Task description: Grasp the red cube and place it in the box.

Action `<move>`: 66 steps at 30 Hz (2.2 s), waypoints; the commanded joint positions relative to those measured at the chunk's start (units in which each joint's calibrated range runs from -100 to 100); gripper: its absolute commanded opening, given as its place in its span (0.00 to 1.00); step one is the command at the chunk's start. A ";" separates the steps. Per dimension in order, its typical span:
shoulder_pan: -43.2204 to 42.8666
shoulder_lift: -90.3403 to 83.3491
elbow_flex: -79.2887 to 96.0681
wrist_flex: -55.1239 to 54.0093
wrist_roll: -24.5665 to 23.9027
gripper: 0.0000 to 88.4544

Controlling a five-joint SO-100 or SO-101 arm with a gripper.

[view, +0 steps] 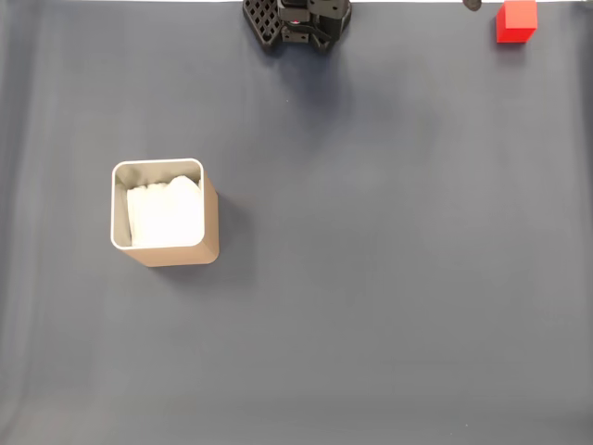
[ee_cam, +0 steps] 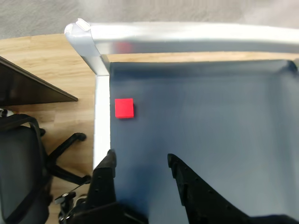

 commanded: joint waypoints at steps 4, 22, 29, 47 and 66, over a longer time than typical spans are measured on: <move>0.33 1.15 1.31 -12.00 2.88 0.39; -1.87 8.42 4.59 -21.03 0.20 0.41; -2.37 10.84 4.68 -23.08 -1.37 0.41; -4.71 16.56 6.96 -26.53 -5.42 0.41; -5.92 21.06 9.88 -32.35 -5.37 0.41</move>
